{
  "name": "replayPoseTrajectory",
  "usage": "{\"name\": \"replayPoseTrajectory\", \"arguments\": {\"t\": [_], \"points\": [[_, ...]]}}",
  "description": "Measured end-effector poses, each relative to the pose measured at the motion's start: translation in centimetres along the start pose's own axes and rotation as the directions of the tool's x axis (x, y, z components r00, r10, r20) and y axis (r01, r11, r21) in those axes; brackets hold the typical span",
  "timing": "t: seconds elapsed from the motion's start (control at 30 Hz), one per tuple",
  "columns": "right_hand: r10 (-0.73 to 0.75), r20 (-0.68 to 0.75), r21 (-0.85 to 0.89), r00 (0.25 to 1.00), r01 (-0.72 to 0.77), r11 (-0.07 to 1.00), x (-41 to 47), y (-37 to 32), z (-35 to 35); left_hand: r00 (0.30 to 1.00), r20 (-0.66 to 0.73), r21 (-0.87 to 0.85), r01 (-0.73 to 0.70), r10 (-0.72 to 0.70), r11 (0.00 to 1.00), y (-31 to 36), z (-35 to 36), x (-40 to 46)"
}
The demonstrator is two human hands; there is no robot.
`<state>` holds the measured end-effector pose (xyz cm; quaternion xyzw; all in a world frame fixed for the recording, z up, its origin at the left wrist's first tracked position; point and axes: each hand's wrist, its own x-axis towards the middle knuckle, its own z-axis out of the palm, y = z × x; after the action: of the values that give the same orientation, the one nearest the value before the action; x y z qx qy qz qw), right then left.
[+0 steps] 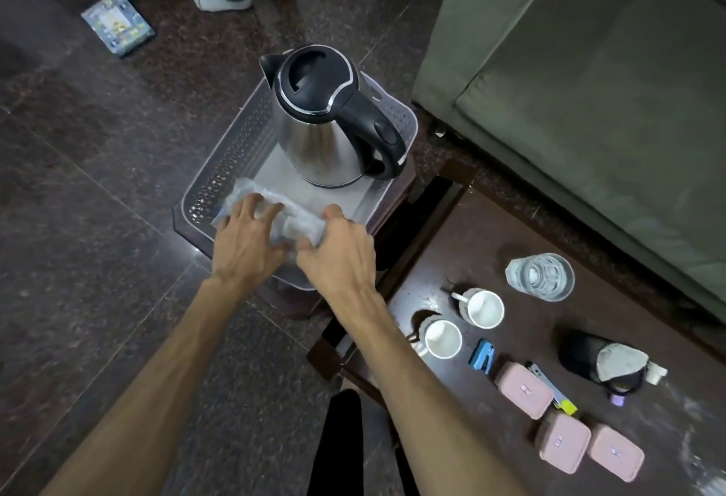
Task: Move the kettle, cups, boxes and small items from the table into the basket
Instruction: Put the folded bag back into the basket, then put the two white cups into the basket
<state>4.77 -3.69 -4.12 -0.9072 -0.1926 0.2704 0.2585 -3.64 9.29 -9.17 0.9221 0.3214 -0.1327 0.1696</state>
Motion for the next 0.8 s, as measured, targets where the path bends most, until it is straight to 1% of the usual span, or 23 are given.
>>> {"name": "replayPoseTrajectory", "arguments": {"t": [0.07,0.1,0.17,0.23,0.3,0.37,0.47,0.53,0.57,0.6,0.63,0.7,0.73,0.77,0.8], "points": [[-0.025,-0.125,0.11,0.992,0.039,0.993,-1.8,2.4,-1.7,1.0,0.009,0.056,-0.012,0.012,0.998,0.1,0.4,0.5],[-0.001,-0.17,0.151,0.985,0.028,0.988,-2.6,3.9,-2.5,1.0,0.021,0.084,-0.023,0.021,0.996,0.1,0.5,0.7],[0.085,-0.238,0.181,0.968,-0.042,0.983,-4.2,7.2,-3.6,0.998,0.045,0.109,-0.041,0.036,0.993,0.1,0.5,0.8],[0.17,-0.262,0.161,0.95,-0.13,0.978,-5.6,10.6,-4.4,0.999,0.036,0.081,-0.043,0.04,0.996,0.2,0.2,0.6],[0.248,-0.262,0.152,0.933,-0.214,0.965,-6.8,13.9,-5.0,0.997,-0.06,0.019,-0.046,0.047,0.999,0.9,0.1,-0.2],[0.308,-0.279,0.155,0.91,-0.274,0.949,-7.8,16.5,-5.6,0.973,-0.223,-0.042,-0.075,0.064,0.996,2.2,0.3,-1.5],[0.337,-0.326,0.127,0.883,-0.312,0.941,-8.8,19.5,-6.4,0.875,-0.482,-0.165,-0.148,0.052,0.975,5.1,1.3,-4.3],[0.345,-0.342,0.081,0.874,-0.339,0.937,-9.1,21.1,-6.9,0.808,-0.588,-0.241,-0.222,0.04,0.945,7.7,2.5,-6.8],[0.351,-0.336,0.052,0.874,-0.355,0.934,-9.2,21.9,-7.2,0.792,-0.609,-0.271,-0.256,0.041,0.928,9.1,3.3,-8.2],[0.356,-0.321,0.023,0.878,-0.369,0.929,-9.3,22.7,-7.4,0.791,-0.61,-0.304,-0.285,0.045,0.909,10.6,4.2,-9.6],[0.358,-0.303,-0.011,0.883,-0.379,0.925,-9.4,23.5,-7.6,0.805,-0.59,-0.336,-0.308,0.055,0.89,12.2,5.3,-11.2],[0.347,-0.267,-0.105,0.899,-0.386,0.917,-9.5,25.0,-7.9,0.859,-0.5,-0.373,-0.325,0.107,0.869,15.4,8.0,-14.2],[0.344,-0.24,-0.161,0.908,-0.386,0.908,-9.4,25.6,-8.0,0.896,-0.425,-0.381,-0.31,0.133,0.871,16.8,9.5,-15.7],[0.344,-0.203,-0.218,0.917,-0.385,0.897,-9.3,26.2,-8.0,0.938,-0.314,-0.39,-0.27,0.149,0.88,18.2,10.8,-16.9],[0.343,-0.156,-0.274,0.926,-0.374,0.886,-9.1,26.8,-8.0,0.974,-0.171,-0.386,-0.206,0.15,0.899,19.5,12.1,-17.8]]}}
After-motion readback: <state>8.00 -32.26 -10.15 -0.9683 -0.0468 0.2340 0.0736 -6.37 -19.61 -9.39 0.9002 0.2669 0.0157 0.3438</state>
